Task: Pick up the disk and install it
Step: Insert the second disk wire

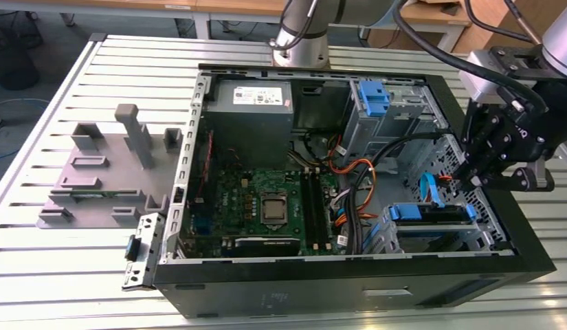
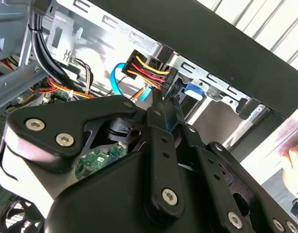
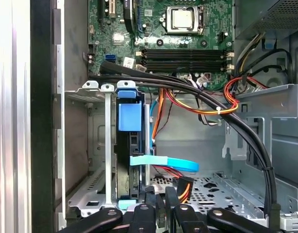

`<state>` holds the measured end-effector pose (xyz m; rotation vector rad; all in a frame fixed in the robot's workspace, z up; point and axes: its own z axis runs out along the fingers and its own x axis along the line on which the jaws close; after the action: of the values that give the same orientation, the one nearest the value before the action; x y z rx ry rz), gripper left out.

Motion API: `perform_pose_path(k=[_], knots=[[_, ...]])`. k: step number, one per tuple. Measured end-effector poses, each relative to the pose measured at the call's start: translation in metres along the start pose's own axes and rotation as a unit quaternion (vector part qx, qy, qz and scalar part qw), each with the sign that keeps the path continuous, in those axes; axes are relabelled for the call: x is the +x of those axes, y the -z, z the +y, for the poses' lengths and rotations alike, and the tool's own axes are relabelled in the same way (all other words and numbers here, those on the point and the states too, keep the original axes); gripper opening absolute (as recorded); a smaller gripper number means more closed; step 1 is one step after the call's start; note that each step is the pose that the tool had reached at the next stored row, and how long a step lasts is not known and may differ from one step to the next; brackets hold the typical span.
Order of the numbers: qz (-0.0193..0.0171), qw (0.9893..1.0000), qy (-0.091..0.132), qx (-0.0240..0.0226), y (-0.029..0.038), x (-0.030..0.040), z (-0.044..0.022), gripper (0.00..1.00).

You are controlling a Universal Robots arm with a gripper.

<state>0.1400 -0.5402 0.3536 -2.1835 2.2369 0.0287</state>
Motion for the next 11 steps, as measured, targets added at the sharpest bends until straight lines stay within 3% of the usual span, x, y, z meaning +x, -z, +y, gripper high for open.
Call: perform_pose_path(k=[5,11], knots=[[-0.0003,1.0000,0.000,0.0000,-0.0014,-0.0030,-0.0021,0.23],[-0.0002,1.0000,0.000,0.0000,-0.0035,-0.0034,-0.0120,0.23]])
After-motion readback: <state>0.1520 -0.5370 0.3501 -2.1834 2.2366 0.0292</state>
